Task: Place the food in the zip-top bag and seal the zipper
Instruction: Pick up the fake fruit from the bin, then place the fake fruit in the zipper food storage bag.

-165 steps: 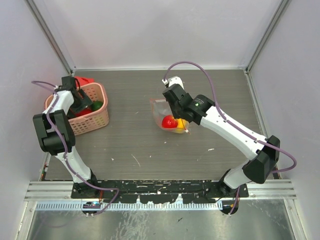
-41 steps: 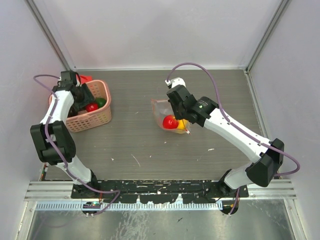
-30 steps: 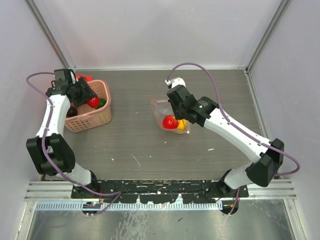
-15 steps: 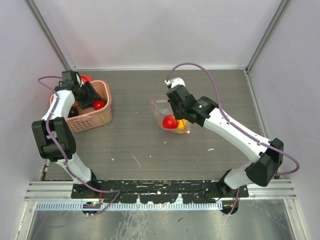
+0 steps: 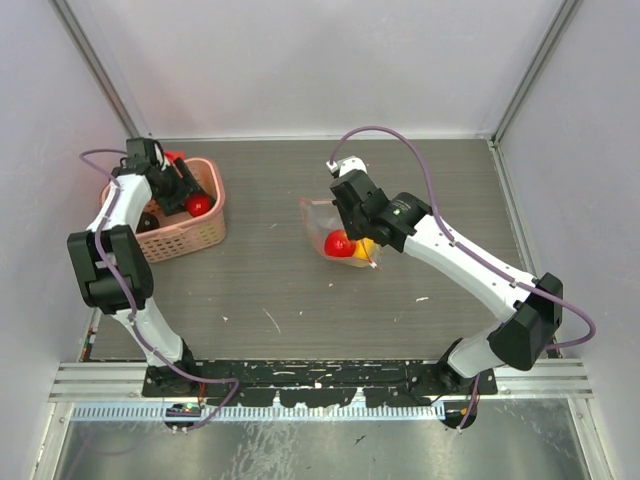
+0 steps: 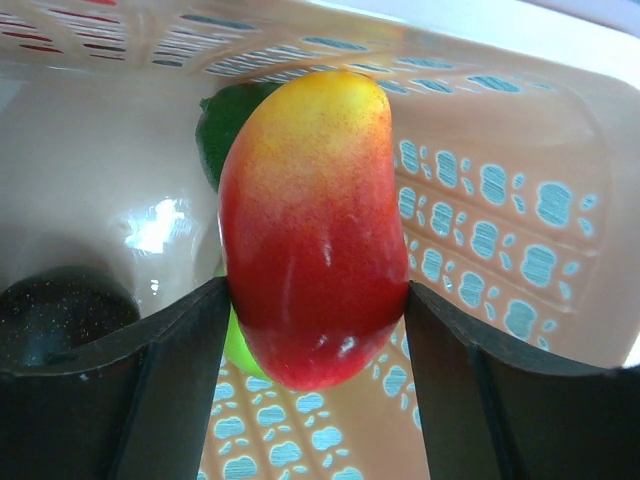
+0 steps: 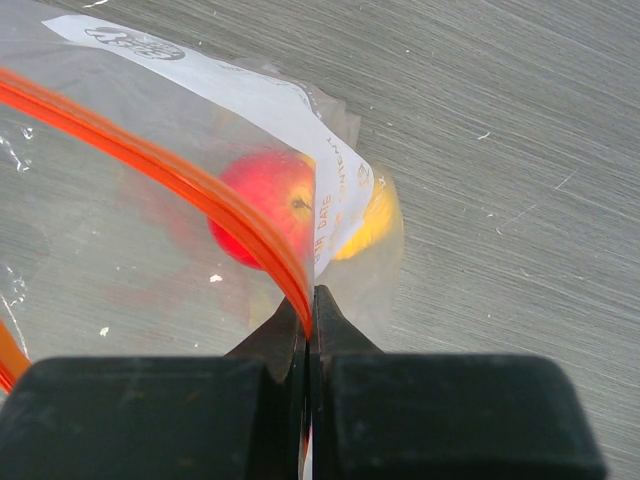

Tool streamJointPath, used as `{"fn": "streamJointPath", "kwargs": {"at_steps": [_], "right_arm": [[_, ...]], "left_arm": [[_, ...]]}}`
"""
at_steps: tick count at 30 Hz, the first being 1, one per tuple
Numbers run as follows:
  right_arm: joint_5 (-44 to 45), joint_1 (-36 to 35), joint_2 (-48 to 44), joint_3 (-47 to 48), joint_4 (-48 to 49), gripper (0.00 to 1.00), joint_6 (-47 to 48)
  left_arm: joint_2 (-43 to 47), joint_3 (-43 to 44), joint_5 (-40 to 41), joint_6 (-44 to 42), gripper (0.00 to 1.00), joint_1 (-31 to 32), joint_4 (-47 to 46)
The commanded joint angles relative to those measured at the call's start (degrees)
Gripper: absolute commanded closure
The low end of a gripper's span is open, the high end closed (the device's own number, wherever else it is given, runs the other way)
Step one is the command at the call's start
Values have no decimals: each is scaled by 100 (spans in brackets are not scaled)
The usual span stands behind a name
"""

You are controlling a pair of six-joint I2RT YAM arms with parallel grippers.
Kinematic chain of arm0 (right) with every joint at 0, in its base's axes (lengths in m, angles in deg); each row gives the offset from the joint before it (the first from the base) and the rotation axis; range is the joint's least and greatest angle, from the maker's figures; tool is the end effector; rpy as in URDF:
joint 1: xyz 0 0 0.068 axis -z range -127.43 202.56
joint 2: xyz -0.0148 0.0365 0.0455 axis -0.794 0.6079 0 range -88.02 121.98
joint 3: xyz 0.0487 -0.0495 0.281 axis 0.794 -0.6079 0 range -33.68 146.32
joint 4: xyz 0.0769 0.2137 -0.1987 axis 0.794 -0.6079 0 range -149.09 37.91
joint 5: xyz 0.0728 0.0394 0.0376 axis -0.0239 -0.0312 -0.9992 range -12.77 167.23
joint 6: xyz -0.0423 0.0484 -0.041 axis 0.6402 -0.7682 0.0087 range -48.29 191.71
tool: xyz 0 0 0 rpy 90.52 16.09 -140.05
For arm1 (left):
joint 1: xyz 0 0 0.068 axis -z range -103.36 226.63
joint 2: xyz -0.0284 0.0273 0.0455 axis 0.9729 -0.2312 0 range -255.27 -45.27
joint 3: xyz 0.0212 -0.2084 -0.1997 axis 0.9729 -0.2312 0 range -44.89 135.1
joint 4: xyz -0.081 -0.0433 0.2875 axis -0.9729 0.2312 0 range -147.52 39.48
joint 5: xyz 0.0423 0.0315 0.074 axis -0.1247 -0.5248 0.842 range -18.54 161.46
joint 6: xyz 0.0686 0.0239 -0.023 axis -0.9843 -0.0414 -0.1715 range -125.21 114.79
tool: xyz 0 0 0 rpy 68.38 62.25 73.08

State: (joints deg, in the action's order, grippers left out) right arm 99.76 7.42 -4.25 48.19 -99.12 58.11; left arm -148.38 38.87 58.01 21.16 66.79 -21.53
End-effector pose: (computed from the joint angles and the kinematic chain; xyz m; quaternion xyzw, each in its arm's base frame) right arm 0.2762 0.2426 0.3427 -0.1837 0.9025 0.0093 0.3895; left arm 0.4488 0.0627 0.2362 -0.2615 0.9119 -0.1531 0.2767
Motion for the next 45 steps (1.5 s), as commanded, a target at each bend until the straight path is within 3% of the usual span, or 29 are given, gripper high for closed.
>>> {"fn": "streamJointPath", "kwargs": {"at_steps": [1, 8, 23, 37, 45], "right_arm": [[-19, 19, -44, 200, 211, 98, 33], [-49, 22, -62, 161, 214, 99, -1], [36, 21, -27, 281, 165, 99, -61], [232, 21, 149, 523, 154, 100, -276], [487, 17, 121, 596, 379, 100, -604]], "left_arm": [[-242, 96, 193, -28, 29, 22, 19], [-297, 113, 182, 0, 28, 20, -194], [603, 34, 394, -151, 62, 58, 107], [1957, -119, -47, -231, 67, 177, 294], [2333, -69, -698, -121, 66, 653, 364]]}}
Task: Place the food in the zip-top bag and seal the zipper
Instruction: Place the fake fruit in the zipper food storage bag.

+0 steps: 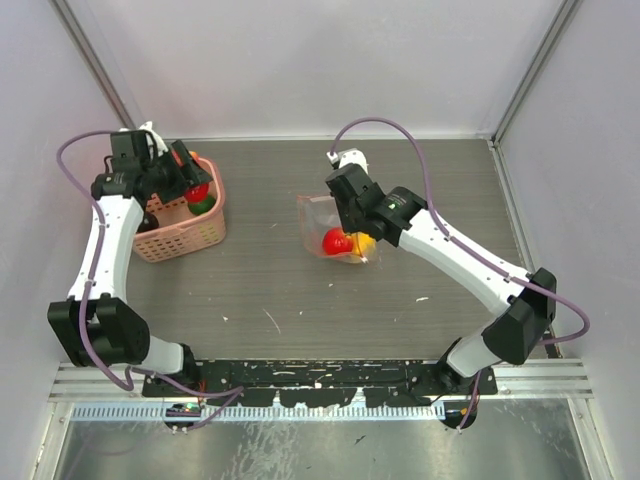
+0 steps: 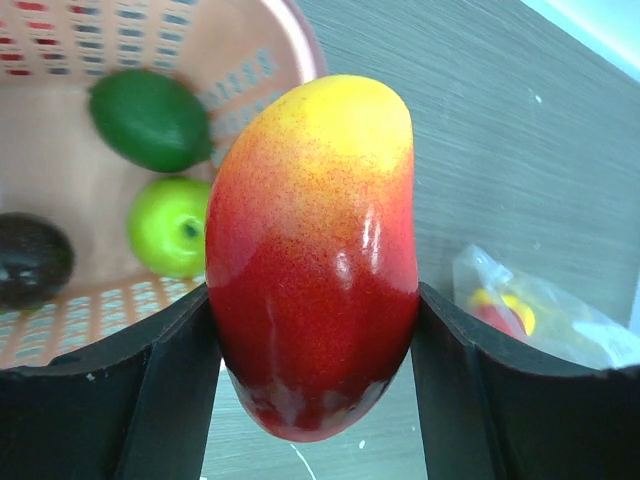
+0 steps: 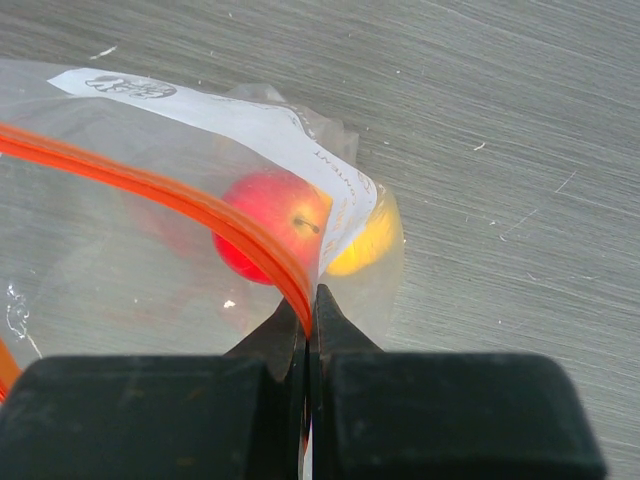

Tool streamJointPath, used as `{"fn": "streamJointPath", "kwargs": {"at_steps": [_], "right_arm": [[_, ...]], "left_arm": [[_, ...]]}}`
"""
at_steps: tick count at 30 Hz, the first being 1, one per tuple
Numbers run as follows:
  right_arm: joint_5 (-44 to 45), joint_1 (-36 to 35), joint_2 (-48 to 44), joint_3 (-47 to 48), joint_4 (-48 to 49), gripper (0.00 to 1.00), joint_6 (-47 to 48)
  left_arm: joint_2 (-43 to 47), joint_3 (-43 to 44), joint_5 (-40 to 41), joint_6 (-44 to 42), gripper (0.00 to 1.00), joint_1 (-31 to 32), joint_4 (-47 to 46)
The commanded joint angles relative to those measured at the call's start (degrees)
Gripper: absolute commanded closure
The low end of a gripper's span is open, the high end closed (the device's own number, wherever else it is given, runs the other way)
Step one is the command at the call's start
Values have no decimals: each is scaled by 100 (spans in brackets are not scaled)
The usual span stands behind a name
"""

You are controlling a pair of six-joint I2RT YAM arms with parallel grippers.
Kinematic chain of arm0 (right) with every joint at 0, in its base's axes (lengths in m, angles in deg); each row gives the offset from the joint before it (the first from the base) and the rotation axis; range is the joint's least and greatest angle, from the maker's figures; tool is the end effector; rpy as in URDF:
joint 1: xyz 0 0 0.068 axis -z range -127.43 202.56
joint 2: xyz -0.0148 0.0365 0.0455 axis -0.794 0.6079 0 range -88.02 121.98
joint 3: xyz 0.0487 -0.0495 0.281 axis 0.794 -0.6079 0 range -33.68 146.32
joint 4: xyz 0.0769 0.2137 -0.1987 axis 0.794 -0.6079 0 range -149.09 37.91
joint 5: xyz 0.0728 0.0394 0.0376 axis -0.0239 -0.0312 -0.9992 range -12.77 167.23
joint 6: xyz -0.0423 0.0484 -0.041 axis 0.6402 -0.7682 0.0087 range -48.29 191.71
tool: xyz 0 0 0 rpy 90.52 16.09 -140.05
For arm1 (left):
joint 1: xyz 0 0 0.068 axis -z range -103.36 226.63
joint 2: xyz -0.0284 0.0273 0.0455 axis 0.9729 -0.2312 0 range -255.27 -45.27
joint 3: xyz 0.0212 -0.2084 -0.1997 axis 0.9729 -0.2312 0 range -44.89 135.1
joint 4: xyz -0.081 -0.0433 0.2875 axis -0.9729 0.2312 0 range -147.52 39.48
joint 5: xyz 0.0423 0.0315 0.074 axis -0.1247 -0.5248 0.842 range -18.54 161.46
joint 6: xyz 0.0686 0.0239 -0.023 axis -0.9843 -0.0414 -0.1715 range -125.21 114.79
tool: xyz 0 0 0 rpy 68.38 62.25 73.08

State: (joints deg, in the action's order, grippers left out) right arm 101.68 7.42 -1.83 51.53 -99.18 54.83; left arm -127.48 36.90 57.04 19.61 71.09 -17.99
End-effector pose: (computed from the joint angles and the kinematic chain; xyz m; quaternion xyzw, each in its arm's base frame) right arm 0.2860 0.2497 0.3504 -0.1493 0.9035 0.0107 0.4015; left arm 0.3745 0.0202 0.3624 -0.1842 0.8815 -0.1823 0.3947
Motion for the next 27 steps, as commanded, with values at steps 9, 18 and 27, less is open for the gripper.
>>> {"fn": "streamJointPath", "kwargs": {"at_steps": [9, 18, 27], "right_arm": [[840, 15, -739, -310, 1220, 100, -649], [1435, -34, -1061, -836, 1968, 100, -760], [2189, -221, -957, -1271, 2362, 99, -893]], "left_arm": [[470, 405, -1485, 327, 68, 791, 334], [669, 465, -2312, 558, 70, 1447, 732], [892, 108, -2655, 1050, 71, 2429, 548]]}}
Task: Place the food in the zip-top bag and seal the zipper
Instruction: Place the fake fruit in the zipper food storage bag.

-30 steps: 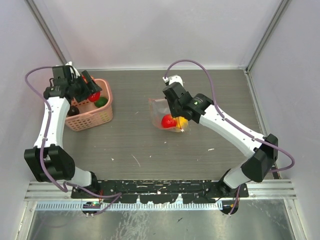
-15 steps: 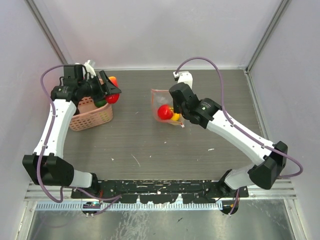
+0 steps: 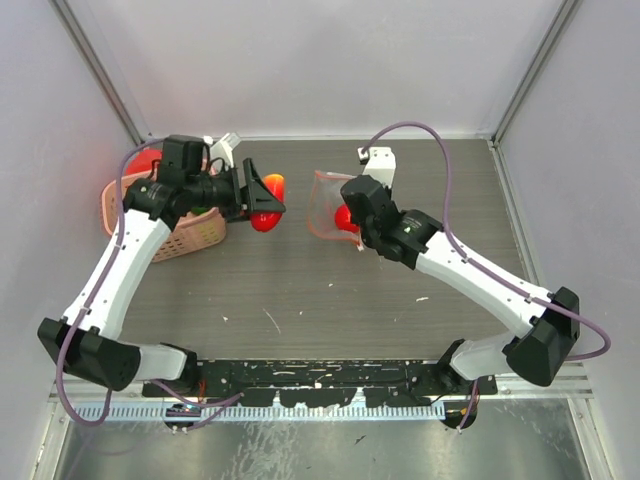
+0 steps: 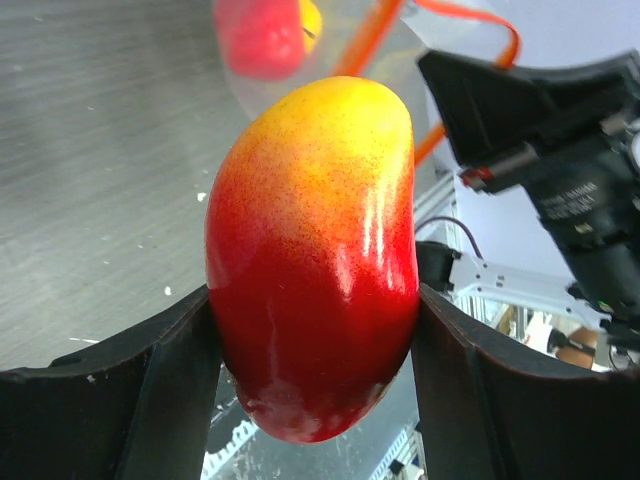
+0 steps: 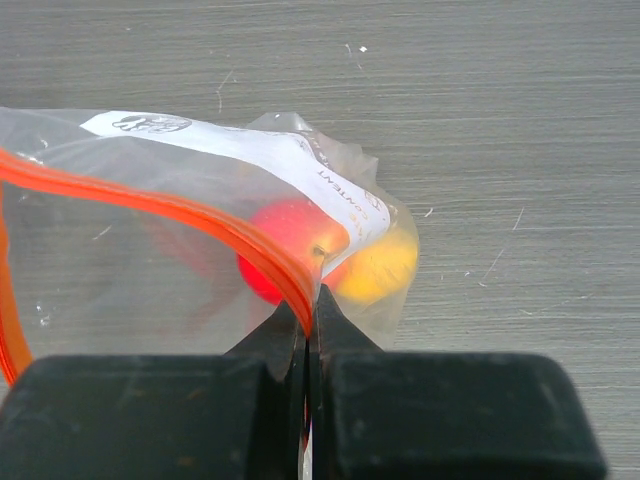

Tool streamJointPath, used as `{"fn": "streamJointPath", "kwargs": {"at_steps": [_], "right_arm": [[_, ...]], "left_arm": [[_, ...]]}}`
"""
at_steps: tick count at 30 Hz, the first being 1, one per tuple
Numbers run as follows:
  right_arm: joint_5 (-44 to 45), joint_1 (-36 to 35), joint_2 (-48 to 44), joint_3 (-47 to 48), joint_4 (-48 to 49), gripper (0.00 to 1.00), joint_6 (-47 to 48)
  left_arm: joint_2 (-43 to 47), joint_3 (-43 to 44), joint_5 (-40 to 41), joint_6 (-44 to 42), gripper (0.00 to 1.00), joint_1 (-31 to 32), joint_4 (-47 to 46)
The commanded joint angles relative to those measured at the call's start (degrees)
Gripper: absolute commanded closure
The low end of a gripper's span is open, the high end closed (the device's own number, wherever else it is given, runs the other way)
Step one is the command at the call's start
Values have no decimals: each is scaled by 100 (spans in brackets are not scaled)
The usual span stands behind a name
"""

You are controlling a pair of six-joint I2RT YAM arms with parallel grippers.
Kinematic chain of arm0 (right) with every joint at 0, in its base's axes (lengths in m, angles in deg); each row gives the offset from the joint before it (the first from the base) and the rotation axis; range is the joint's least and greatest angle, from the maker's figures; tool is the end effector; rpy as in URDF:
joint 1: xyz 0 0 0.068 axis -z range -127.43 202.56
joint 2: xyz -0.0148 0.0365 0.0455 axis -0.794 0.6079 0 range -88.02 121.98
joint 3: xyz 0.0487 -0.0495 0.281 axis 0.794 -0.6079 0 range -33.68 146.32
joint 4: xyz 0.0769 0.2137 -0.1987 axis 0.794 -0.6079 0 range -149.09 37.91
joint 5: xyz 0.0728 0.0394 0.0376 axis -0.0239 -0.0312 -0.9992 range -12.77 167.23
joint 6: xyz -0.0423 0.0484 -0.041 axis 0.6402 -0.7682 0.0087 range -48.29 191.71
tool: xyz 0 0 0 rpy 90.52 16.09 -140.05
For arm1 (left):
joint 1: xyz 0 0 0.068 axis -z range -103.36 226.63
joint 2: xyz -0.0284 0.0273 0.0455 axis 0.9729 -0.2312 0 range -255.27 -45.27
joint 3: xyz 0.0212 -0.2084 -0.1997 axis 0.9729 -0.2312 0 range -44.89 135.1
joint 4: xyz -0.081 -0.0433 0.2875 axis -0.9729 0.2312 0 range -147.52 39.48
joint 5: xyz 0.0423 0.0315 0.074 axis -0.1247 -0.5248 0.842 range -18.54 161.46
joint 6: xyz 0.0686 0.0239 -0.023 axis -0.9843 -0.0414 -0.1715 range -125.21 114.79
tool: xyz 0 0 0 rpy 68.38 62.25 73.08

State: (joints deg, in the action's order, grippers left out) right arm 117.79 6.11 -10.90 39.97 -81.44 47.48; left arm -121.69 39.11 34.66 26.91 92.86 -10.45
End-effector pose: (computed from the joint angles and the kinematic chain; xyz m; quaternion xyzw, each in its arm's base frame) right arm 0.2725 0.2259 0.3634 0.0040 0.8402 0.0114 0.5422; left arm 0.3044 -0.1288 0.4044 0.0147 0.8686 -0.4262 0.2525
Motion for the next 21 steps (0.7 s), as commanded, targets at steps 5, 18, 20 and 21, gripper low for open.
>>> {"fn": "streamJointPath", "kwargs": {"at_steps": [5, 18, 20, 21], "right_arm": [[657, -158, -47, -300, 857, 100, -136], [503, -281, -199, -774, 1290, 100, -156], [424, -285, -233, -828, 1359, 100, -135], [392, -285, -247, -848, 1379, 100, -127]], "left_arm": [[321, -473, -466, 677, 72, 822, -544], [-341, -462, -141, 1053, 72, 1747, -870], [-497, -393, -147, 1040, 72, 1752, -782], [-558, -342, -119, 1022, 72, 1752, -734]]}}
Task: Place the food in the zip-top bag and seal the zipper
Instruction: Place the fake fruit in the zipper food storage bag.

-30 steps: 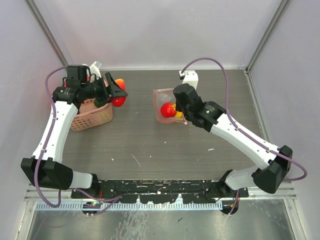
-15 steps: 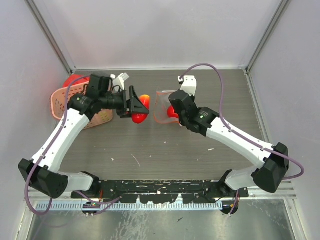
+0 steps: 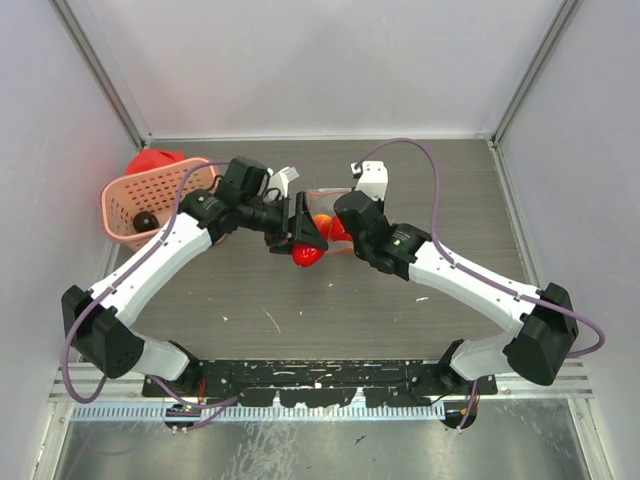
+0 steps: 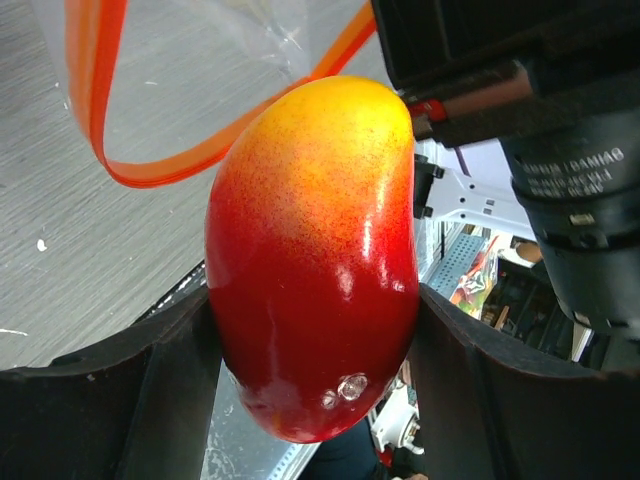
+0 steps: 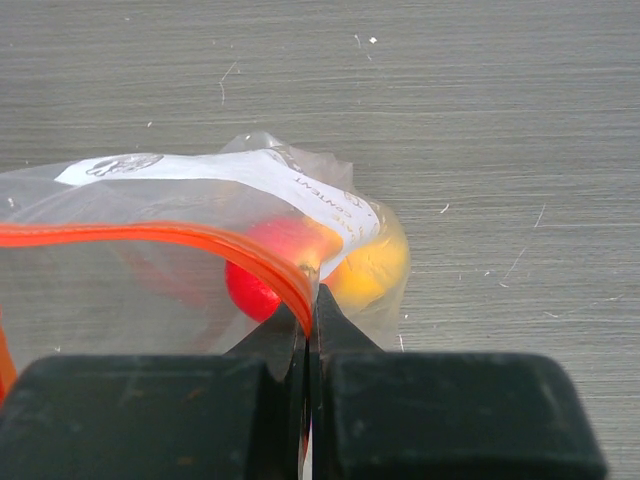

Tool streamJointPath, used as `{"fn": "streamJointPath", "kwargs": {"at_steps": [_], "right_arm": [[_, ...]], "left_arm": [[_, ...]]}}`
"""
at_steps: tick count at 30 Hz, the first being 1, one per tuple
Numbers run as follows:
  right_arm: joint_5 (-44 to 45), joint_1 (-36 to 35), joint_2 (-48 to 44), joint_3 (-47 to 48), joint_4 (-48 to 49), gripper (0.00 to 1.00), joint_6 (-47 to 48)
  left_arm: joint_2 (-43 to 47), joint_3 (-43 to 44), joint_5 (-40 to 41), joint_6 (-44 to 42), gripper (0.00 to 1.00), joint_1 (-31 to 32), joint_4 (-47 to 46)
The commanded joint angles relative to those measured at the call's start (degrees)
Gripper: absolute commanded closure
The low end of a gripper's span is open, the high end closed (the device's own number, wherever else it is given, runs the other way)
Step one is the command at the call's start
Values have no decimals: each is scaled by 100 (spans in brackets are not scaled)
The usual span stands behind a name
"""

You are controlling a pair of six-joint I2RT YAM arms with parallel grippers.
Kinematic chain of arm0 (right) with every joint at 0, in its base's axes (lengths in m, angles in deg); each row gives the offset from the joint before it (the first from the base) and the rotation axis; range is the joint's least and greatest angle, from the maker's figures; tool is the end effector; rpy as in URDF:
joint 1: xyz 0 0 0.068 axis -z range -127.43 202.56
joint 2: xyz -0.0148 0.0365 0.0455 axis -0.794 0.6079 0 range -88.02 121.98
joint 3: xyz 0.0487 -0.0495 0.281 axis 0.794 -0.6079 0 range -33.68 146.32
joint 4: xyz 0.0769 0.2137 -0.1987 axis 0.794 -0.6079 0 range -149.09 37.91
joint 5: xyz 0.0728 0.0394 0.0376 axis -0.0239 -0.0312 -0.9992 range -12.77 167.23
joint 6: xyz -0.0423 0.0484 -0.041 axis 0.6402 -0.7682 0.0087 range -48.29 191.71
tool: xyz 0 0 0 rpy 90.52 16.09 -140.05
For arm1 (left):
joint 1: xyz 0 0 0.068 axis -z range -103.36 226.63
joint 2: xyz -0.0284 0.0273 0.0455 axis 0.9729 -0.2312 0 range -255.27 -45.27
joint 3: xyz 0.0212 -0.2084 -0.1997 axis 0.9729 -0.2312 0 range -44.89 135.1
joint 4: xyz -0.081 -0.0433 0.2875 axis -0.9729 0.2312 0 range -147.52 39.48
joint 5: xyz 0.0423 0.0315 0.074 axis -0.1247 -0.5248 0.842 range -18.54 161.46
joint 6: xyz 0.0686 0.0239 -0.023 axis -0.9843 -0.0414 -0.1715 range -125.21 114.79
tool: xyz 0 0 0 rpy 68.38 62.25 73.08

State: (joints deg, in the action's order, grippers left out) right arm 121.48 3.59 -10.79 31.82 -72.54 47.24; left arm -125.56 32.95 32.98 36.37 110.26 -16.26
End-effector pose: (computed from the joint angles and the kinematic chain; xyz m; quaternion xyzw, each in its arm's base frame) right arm 0.2659 0.2372 0.3240 0.0059 0.8311 0.0035 0.5561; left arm 0.2714 -0.2287 0.3523 0.0690 0.8751 -0.4665 0.1092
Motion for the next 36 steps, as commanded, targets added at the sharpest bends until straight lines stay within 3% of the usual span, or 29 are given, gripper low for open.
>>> {"fn": "streamJointPath", "kwargs": {"at_steps": [1, 13, 19, 36], "right_arm": [[-9, -41, -277, -63, 524, 100, -98], [-793, -42, -503, -206, 762, 100, -39], [-1274, -43, -490, -91, 669, 100, -140], [-2456, -152, -66, 201, 449, 99, -490]], "left_arm": [[-227, 317, 96, 70, 73, 12, -130], [-619, 472, 859, 96, 69, 12, -84], [-584, 415, 1592, 189, 62, 12, -252], [-521, 252, 2603, 139, 43, 55, -350]]}}
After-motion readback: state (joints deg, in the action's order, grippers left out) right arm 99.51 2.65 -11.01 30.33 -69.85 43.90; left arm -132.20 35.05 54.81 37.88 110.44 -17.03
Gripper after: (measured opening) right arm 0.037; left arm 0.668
